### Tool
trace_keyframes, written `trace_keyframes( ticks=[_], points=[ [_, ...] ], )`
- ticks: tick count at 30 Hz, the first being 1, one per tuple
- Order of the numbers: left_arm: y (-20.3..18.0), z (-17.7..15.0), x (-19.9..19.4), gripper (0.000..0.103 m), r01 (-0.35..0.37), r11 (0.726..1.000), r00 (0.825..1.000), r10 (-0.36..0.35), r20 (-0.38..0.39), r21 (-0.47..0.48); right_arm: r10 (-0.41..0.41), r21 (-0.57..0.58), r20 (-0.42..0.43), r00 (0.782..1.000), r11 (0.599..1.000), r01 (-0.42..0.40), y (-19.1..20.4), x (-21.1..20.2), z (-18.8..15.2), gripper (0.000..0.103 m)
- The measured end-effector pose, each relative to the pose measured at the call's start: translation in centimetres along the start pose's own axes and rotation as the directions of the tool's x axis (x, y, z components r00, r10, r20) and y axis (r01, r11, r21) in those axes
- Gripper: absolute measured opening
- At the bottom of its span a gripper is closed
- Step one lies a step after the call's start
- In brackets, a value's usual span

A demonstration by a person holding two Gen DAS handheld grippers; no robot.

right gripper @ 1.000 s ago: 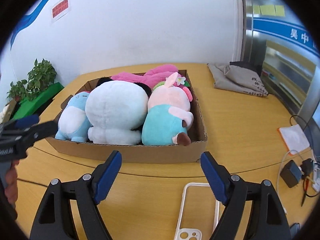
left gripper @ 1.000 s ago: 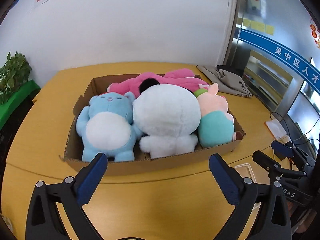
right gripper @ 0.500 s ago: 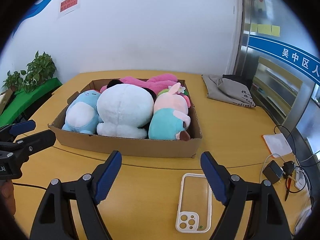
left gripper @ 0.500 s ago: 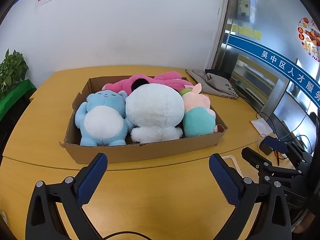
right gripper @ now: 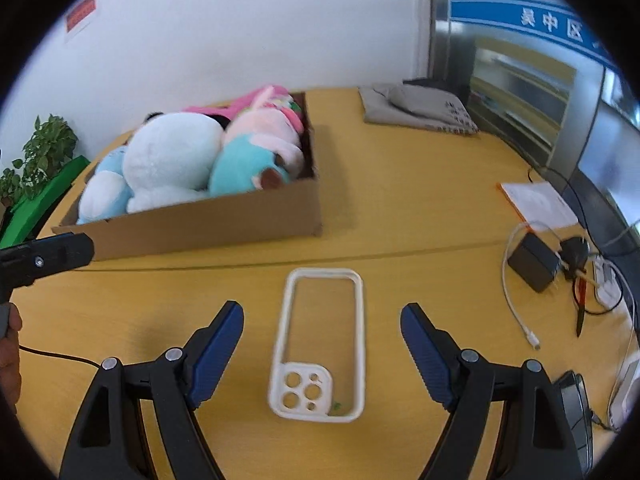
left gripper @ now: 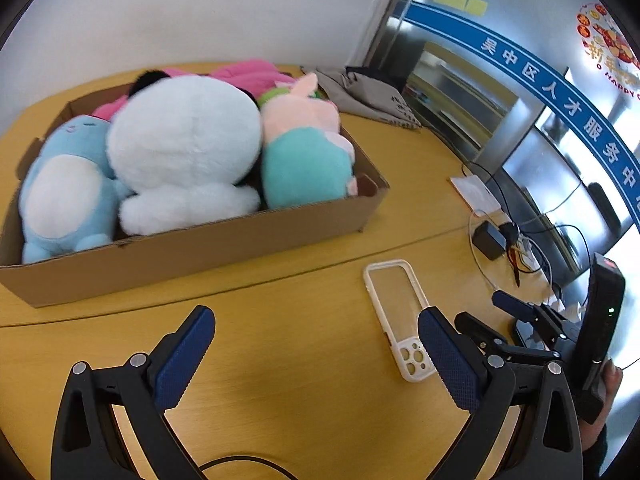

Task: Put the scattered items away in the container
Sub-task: 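Move the right gripper to the clear white phone case and grasp its rim, then lift the phone case over the box and drop it onto the plush toys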

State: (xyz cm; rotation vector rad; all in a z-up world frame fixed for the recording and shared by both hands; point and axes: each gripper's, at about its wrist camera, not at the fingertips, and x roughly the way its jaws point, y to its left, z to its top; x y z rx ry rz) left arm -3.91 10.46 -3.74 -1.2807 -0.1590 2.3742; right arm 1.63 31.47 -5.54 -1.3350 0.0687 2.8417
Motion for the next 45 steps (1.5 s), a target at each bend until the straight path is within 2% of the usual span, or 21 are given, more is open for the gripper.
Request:
trace_keyframes(
  ticks=[3,7,9,11,12,14,15,16,17,18,23,26,29,34,39,45],
  points=[
    [-1.8,-0.3,4.3,0.102,0.032,0.999,0.996,-0.030,-0.084,0.023,-0.025,0.043,-0.086,0.996,0.999,0.028,-2.5,2.6,-2.1,0.079],
    [-3.7,0.1,9.2,0.096,0.035,0.998,0.987,-0.025,-0.157,0.060,0.002,0.042,-0.140,0.990,0.999,0.004,-3.0,4.4,-4.0,0.078],
    [-4.4,0.3,11.8,0.089,0.027,0.998,0.978,-0.014,-0.206,0.063,0.003,0.033,-0.151,0.989,0.999,0.002,-2.8,5.1,-4.6,0.070],
    [-4.7,0.3,13.9,0.068,0.019,0.998,0.968,-0.002,-0.252,0.065,-0.012,0.015,-0.132,0.991,1.000,0.014,-2.6,5.3,-4.7,0.062],
    [-5.2,0.4,14.3,0.068,-0.011,0.996,0.973,0.030,-0.227,0.085,-0.005,0.012,-0.127,0.992,1.000,0.007,-2.5,5.3,-4.6,0.058],
    [-5.7,0.5,14.9,0.047,-0.046,0.992,0.972,0.071,-0.226,0.114,0.010,-0.005,-0.125,0.992,1.000,-0.011,-2.4,5.3,-4.4,0.029],
    [-6.0,0.5,15.1,0.036,-0.055,0.991,0.970,0.083,-0.230,0.124,0.030,-0.015,-0.128,0.991,0.999,-0.033,-2.2,5.3,-4.4,0.020],
    [-6.0,0.4,15.1,0.023,-0.055,0.991,0.970,0.082,-0.228,0.125,0.043,-0.022,-0.132,0.990,0.999,-0.047,-2.0,5.2,-4.4,0.007],
    [-5.9,0.3,15.2,0.016,-0.027,0.994,0.969,0.052,-0.243,0.106,0.035,-0.036,-0.130,0.991,0.999,-0.040,-1.6,5.2,-4.5,0.007],
    [-5.7,0.3,15.2,0.014,-0.022,0.995,0.968,0.045,-0.246,0.093,0.025,-0.051,-0.127,0.992,0.998,-0.032,-1.3,5.1,-4.5,0.007],
    [-4.2,0.0,14.4,0.012,-0.014,0.999,0.967,0.026,-0.255,0.049,0.058,-0.033,-0.115,0.992,0.998,-0.062,-0.9,4.8,-4.7,0.004],
    [-3.7,0.1,13.0,0.012,-0.010,0.999,0.972,0.017,-0.232,0.033,0.060,-0.063,-0.104,0.993,0.996,-0.066,0.1,4.3,-4.7,0.004],
    [-3.5,0.6,10.1,0.012,-0.025,0.998,0.985,0.034,-0.171,0.056,0.065,-0.091,-0.070,0.995,0.993,-0.071,1.3,3.2,-4.3,0.004],
    [-2.5,2.8,3.4,0.011,-0.017,0.998,0.999,0.019,-0.039,0.068,0.113,-0.106,0.013,0.994,0.988,-0.111,3.0,0.5,-2.5,0.004],
    [-0.7,6.7,-1.7,0.011,-0.089,0.991,0.992,0.079,0.099,0.101,0.167,-0.173,0.126,0.978,0.974,-0.145,6.5,-2.4,1.7,0.004],
    [4.9,14.0,-4.3,0.011,-0.119,0.992,0.977,0.109,0.185,0.048,0.233,-0.229,0.222,0.947,0.956,-0.182,10.8,-2.6,9.7,0.004]
  ],
)
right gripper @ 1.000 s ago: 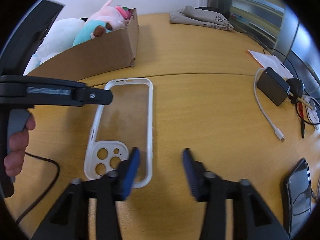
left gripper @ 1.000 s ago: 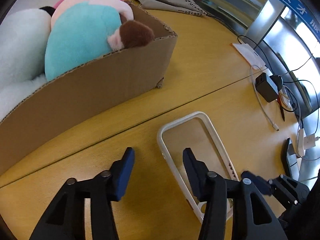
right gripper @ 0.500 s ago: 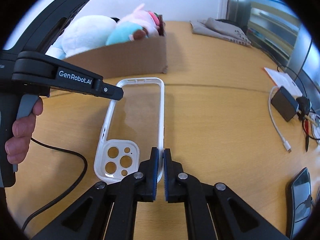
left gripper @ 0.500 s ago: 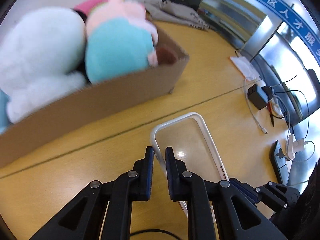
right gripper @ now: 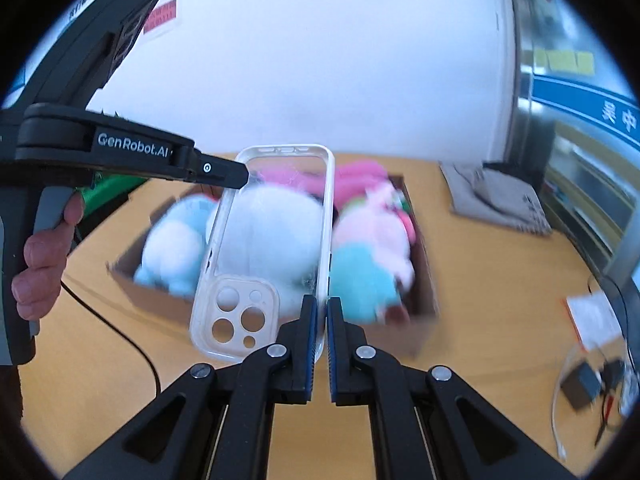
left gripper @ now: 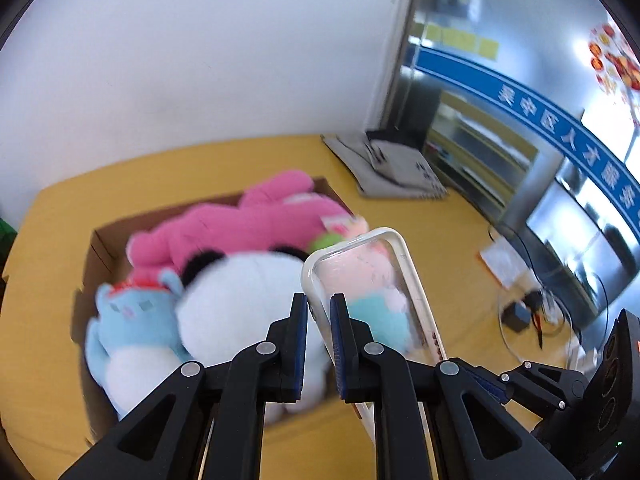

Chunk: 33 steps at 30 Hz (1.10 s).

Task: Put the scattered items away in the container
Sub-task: 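Lift the phone case over the box and drop it onto the plush toys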

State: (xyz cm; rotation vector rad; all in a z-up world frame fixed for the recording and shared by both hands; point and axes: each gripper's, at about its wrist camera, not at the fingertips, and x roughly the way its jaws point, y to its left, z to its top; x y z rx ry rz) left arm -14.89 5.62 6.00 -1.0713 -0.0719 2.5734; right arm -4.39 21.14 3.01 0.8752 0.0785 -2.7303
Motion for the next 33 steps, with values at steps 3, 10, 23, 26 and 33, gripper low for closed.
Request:
trace_keyframes(
  ticks=[3,10,23,26,33],
  points=[
    [3.0,3.4,2.0,0.011,-0.034,0.999,0.999,0.034,0.000,-0.010,0.013,0.004,0.011,1.000,1.000,-0.013,-0.1,3.4,4.3,0.004],
    [8.5,8.2,11.0,0.011,-0.060,0.995,0.993,0.052,-0.103,-0.079,0.000,0.000,-0.070,0.998,1.000,0.000,0.2,13.1,9.4,0.005],
    [9.5,7.2,13.5,0.014,-0.123,0.985,0.980,0.101,-0.174,-0.122,0.026,0.057,-0.200,0.979,0.998,-0.015,-0.9,19.0,8.7,0.029],
    [8.2,6.2,8.2,0.041,-0.128,0.986,0.989,0.119,-0.085,-0.110,0.060,0.059,-0.091,0.994,0.997,-0.055,-0.8,14.5,8.5,0.081],
    [6.3,-1.3,-5.8,0.103,-0.202,0.966,0.963,0.226,0.146,-0.162,-0.003,0.007,0.004,1.000,1.000,0.003,0.5,4.5,3.1,0.081]
  ],
)
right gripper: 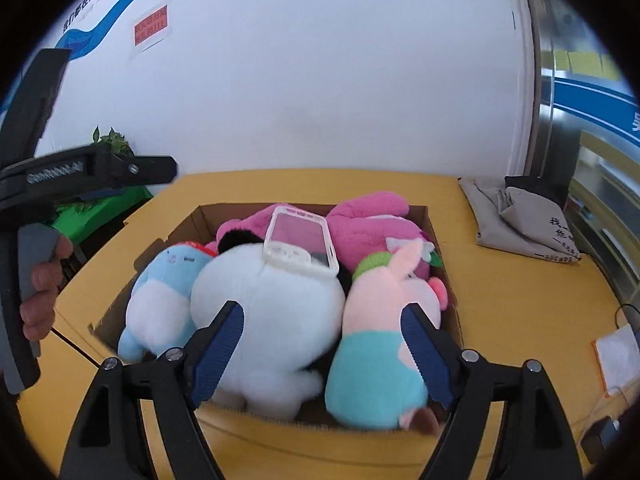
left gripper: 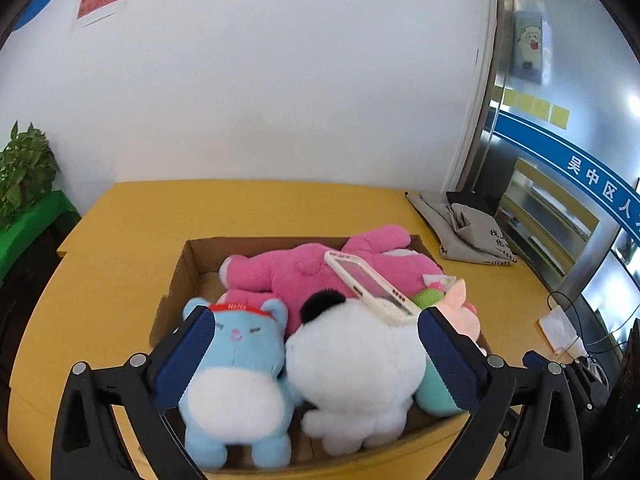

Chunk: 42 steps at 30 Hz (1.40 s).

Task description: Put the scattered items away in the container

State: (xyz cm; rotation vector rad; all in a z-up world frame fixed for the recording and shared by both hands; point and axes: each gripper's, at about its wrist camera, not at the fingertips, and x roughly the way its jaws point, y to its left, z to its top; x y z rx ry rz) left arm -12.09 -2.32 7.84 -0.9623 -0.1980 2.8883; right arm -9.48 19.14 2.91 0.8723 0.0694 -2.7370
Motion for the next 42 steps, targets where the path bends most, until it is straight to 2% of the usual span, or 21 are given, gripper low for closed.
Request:
trace_keyframes(
  ticks=[5,8,15,25,42],
  points=[
    [0.0,-5.9,-5.4,0.103,-0.065,0.998,0.998,0.065,-0.003,-0.021,-0.086,0.031,0.010,0.996,0.996,0.086,1.1,-4.6,-3.7,0.081],
    [-0.9,-9.1,-7.6,0.103,-0.133,0.991,0.991,0.133,0.007,0.027,-0.126,0.044,0.019,0.992,0.991,0.125,1.5,-6.7,-5.0,0.081],
    [-1.9,-13.3,-10.3,0.103,-0.188,0.978,0.982,0.188,0.000,0.096,-0.147,0.038,0.004,0.989,0.988,0.147,3.0,-9.7,-7.3,0.081],
    [-3.1,-14.9,-12.2,0.103,-0.184,0.980,0.983,0.183,0.014,0.082,-0.144,0.008,0.014,0.990,0.990,0.144,4.7,-11.1,-8.1,0.081],
    [-3.7,-15.6,-10.7,0.103,-0.182,0.980,0.983,0.182,0.008,0.084,-0.150,0.016,-0.028,0.988,0.988,0.151,4.6,-8.7,-8.9,0.081]
  ],
)
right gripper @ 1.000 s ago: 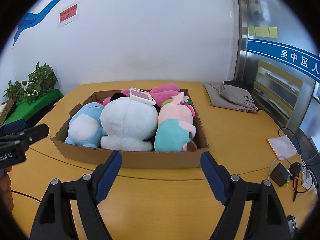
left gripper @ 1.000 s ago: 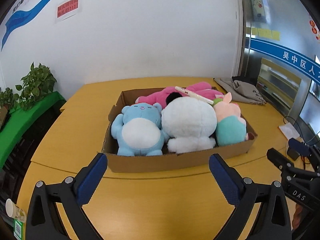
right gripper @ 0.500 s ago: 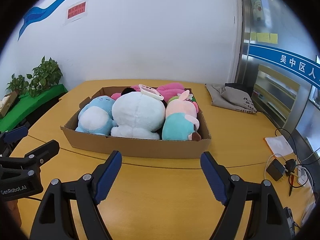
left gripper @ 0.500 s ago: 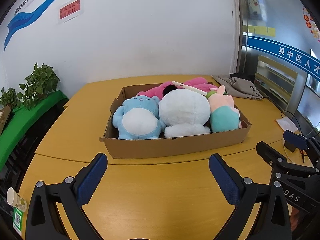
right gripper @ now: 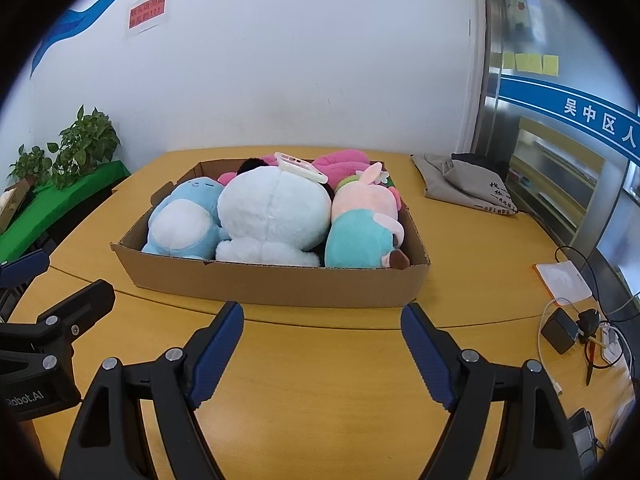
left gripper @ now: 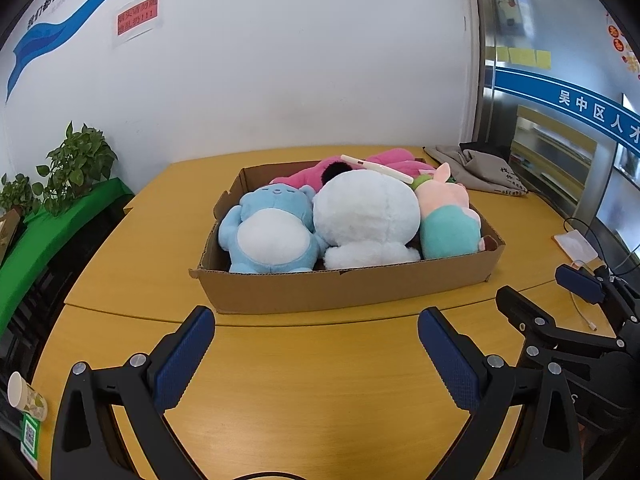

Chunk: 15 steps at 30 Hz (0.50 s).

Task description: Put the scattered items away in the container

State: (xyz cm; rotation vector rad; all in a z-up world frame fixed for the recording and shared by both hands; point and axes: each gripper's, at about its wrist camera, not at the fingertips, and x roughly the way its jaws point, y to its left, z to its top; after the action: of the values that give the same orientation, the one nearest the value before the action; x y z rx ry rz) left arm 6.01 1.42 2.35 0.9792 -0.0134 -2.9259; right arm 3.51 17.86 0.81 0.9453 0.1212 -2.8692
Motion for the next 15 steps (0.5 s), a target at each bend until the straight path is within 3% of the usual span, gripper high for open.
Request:
trace_keyframes(
  ticks=[15],
  points=[
    [-0.51,-0.45,0.72,0.103,-0.013,1.000,1.000,0.013,-0.003,0.024,-0.011,0.001,-0.028,1.000,1.000,0.011,-0.23,0.83,-0.84,0.081]
  ],
)
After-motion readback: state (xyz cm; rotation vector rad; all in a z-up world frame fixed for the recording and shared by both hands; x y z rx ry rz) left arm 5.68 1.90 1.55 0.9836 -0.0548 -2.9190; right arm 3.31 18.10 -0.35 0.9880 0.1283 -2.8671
